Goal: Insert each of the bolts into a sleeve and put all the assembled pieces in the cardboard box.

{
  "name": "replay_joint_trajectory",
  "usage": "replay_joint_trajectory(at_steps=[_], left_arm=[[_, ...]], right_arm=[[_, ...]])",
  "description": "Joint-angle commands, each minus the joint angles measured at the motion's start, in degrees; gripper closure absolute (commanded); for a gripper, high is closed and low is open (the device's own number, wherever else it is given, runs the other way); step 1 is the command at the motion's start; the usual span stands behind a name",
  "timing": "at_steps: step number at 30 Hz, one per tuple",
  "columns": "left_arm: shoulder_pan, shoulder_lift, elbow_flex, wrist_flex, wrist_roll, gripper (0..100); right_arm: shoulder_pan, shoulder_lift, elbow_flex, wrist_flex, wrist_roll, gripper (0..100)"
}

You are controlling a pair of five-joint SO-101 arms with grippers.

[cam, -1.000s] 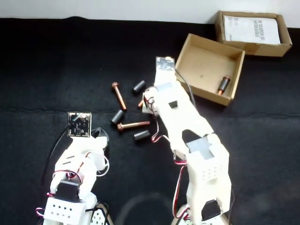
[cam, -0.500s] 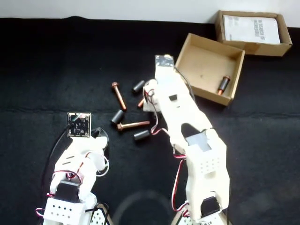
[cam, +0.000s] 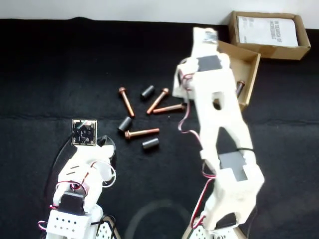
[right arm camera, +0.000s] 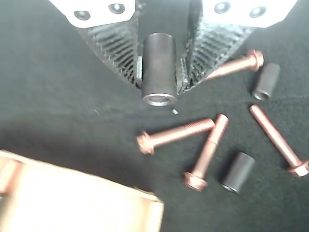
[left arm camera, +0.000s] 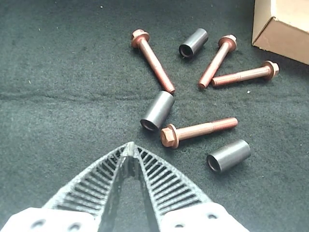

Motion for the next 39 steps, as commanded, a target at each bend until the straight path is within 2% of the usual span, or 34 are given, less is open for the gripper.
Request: replay_joint_trajectory(at_steps=[1,7,11,17,23,27,31,39], left_arm=[[-0.66,-0.92,1.01,-0.18,-0.53,98],[-0.66,-0.92,1.01,0.09,-0.53,98],[-0.66,-0.92,1.01,0.7,-0.26,98],[-0.66,-1.19,1.01,11.52,-0.44,98],[-8.22,-1.36,1.01,13.1,-0.62,98],[-11.47,-1.01,1.01,13.45,-7.91,98],[-13.32,-1.01,1.01,13.27,-14.33,98],[-13.58,-1.36,1.01,13.19,-15.74,98]], right_arm=[[4.88,-8.22,-2.95,5.05,0.62,99.2],[15.08,-19.3,-2.95,11.38,0.62,99.2],[21.93,-27.47,-2.24,11.91,0.62,99.2],[33.71,-37.32,1.89,11.82,4.66,99.2],[44.97,-46.99,10.15,9.27,11.25,99.2],[54.46,-53.49,18.77,0.22,12.48,99.2],[62.99,-61.67,31.43,-15.34,12.4,99.2],[71.34,-80.57,63.43,-45.14,12.75,99.2]])
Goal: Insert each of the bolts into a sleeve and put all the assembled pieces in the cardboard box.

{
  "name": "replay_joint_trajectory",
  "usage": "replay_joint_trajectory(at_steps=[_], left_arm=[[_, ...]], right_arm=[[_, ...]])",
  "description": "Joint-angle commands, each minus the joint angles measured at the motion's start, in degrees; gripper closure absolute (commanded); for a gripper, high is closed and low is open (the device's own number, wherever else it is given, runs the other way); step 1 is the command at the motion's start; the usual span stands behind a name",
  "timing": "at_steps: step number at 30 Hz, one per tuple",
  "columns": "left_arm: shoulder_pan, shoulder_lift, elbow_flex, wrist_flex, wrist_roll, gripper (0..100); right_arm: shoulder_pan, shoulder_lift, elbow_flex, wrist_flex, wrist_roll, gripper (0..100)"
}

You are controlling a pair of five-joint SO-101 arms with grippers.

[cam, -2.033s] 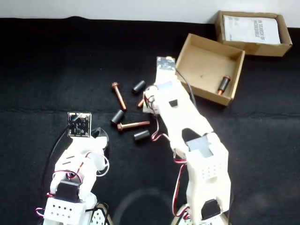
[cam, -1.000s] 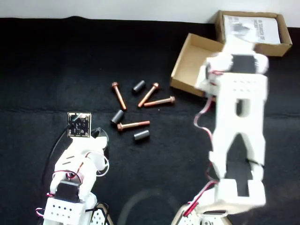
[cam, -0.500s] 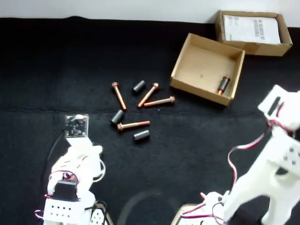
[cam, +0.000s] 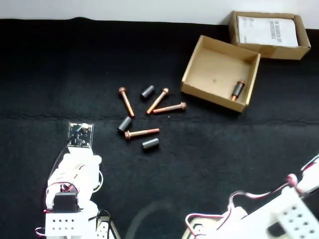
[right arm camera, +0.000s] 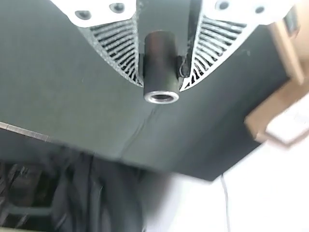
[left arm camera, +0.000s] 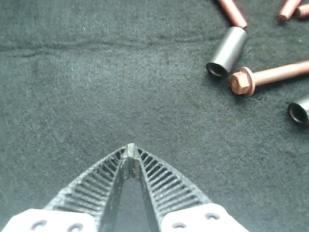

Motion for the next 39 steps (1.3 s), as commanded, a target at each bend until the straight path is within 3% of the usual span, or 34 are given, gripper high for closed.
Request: replay_joint_trajectory(at_steps=[1,5,9,13,23,30,34,39], left_arm=[[-0.92,-1.36,0.92,-0.18,-0.35,98],[-1.89,-1.19,0.48,-0.18,-0.26,96],[-3.3,-1.1,0.48,-0.26,-0.26,89],[-3.38,-0.92,-1.89,-0.26,-0.26,89],[-2.51,0.48,-16.48,0.44,-0.35,89],[-0.92,24.92,-38.2,7.21,3.78,89],[-0.22,44.09,-56.66,14.86,7.47,89],[5.49,64.75,-78.02,28.57,11.96,89]], right_arm=[[3.47,-9.45,13.85,-13.85,0.7,99.2],[6.29,-17.27,27.12,-25.36,0.88,99.2],[8.84,-22.9,37.58,-33.63,6.95,99.1],[12.0,-26.68,46.73,-42.24,10.55,99.1],[16.4,-31.6,59.21,-57.54,18.37,99.1],[17.19,-35.03,64.04,-60.44,22.15,99.1],[17.19,-38.2,66.15,-60.44,22.68,99.1],[17.1,-43.65,70.37,-60.35,23.3,99.1]])
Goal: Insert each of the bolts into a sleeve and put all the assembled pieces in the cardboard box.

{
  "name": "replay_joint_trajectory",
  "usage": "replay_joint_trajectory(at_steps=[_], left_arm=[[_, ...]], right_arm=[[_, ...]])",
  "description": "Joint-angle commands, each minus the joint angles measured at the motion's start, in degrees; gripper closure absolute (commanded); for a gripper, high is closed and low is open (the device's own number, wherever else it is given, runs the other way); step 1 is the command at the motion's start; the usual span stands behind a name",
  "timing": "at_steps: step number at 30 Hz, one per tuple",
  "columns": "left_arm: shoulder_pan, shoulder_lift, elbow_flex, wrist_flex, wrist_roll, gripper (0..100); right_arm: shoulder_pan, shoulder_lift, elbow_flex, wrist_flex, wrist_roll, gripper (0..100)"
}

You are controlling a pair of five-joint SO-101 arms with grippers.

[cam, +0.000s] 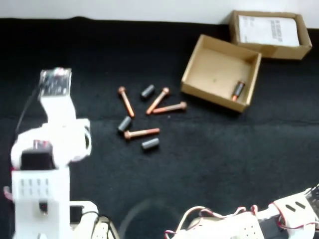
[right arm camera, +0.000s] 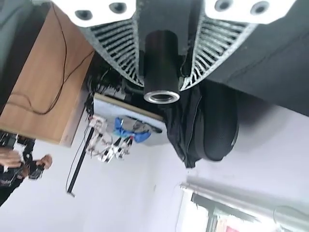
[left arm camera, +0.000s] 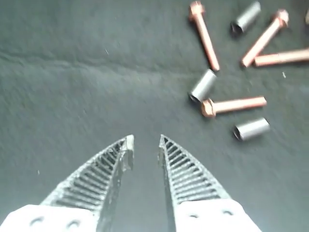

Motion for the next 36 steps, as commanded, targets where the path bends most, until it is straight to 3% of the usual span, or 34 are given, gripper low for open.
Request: replay_joint_trajectory(at_steps=[1,5,13,21,29,36], left_arm=[[5.67,15.25,-17.01,9.67,2.29,89],[10.33,28.35,-25.54,16.26,2.46,89],[18.24,45.05,-31.87,16.53,1.23,89],[26.51,58.33,-42.07,13.01,-24.97,89],[26.86,69.85,-50.33,3.52,-38.59,89],[26.77,79.96,-63.25,-0.44,-39.74,89]], right_arm=[[0.57,-4.88,4.79,-1.19,0.7,99.1],[0.84,-7.16,6.2,-1.19,0.7,99.1],[3.65,-6.99,6.81,-1.19,0.53,99.1],[5.67,-6.99,6.81,-1.19,0.62,99.1],[6.29,-6.99,6.81,-1.19,0.62,99.1],[6.02,-6.99,6.81,-1.19,0.62,99.1]])
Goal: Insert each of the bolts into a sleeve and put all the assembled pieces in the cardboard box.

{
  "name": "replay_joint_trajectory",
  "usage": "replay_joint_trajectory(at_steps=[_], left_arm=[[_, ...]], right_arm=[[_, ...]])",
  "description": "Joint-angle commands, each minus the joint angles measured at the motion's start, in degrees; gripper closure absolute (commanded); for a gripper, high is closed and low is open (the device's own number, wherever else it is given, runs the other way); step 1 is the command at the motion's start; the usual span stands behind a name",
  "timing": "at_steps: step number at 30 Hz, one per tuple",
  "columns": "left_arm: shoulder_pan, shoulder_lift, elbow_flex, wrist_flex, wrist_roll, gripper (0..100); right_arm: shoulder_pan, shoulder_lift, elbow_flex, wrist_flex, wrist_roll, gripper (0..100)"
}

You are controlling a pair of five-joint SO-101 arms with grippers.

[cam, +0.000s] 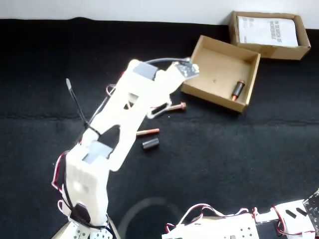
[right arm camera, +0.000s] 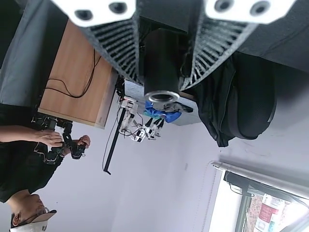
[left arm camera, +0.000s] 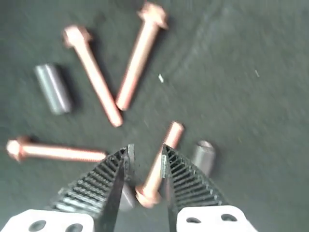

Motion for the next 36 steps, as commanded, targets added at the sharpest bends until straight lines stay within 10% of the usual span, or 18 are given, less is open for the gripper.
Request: replay_joint_trajectory(at_steps=[1,36], left_arm=[[0.66,3.12,-7.96,-1.93,-0.7,89],[4.79,42.15,-50.24,-4.57,-5.19,88]], right_arm=[[0.13,-1.45,6.9,-1.1,0.62,99.1],[0.22,-1.45,6.9,-1.1,4.4,99.1]])
